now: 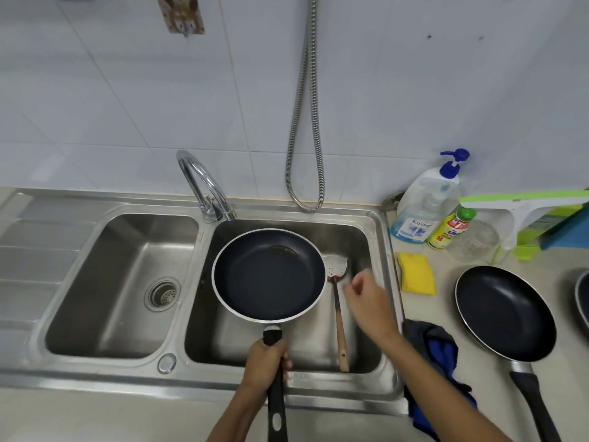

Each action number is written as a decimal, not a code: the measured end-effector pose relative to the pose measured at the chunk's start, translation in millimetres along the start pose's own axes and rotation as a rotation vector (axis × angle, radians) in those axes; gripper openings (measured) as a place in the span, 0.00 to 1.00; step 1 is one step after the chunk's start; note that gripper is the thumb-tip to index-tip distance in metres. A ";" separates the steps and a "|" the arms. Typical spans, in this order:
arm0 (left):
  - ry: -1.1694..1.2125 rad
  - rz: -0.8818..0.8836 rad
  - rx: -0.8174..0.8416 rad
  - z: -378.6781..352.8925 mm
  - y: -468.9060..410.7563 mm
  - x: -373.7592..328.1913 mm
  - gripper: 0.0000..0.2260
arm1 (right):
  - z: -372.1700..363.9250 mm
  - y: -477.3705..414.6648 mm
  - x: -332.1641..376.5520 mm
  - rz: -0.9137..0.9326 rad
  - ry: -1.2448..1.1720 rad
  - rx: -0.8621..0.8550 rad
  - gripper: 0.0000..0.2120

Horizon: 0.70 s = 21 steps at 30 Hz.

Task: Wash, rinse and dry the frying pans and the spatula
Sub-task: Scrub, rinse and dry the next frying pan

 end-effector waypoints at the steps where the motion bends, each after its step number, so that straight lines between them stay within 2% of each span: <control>1: 0.021 -0.006 -0.008 -4.5 -0.1 -2.2 0.08 | -19.1 16.1 -0.2 -0.097 -0.033 0.149 0.12; 4: 0.086 -0.048 -0.033 -17.4 -3.6 -8.2 0.09 | -68.9 67.2 -5.3 -0.287 -0.091 0.468 0.20; 7: 0.037 -0.086 -0.030 -21.3 -3.4 -10.1 0.20 | -92.8 102.0 -6.7 -0.596 -0.453 0.689 0.21; 8: 0.036 -0.079 -0.021 -21.5 -1.0 -9.6 0.22 | -96.1 108.6 -4.8 -0.642 -0.547 0.745 0.21; 10: 0.048 -0.071 0.005 -21.8 3.1 -6.2 0.25 | -101.9 113.9 -5.0 -0.587 -0.586 0.704 0.23; 12: 0.064 -0.071 0.038 -23.4 3.9 -0.5 0.30 | -108.0 114.0 -10.3 -0.525 -0.614 0.571 0.24; 14: 0.040 -0.090 0.061 -24.8 6.0 4.6 0.27 | -111.9 118.2 -8.6 -0.469 -0.561 0.503 0.23; 15: 0.000 -0.108 0.072 -25.0 7.1 5.7 0.23 | -112.0 119.5 -9.1 -0.442 -0.475 0.452 0.26; 18: -0.234 -0.226 0.148 -17.5 4.8 0.9 0.23 | -106.3 111.3 -18.7 -0.325 -0.208 0.303 0.34; 21: -0.621 -0.225 0.296 14.0 -7.0 -27.8 0.34 | -102.9 95.2 -39.7 -0.208 -0.093 0.277 0.43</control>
Point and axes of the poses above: each hand's wrist, its own y-axis away from the middle knuckle, its own z-axis out of the back of the hand, x = y × z, the point moved 2 cm from there along -y, towards the middle knuckle, and after that the axes turned 9 degrees about -z, right-handed, at the moved point
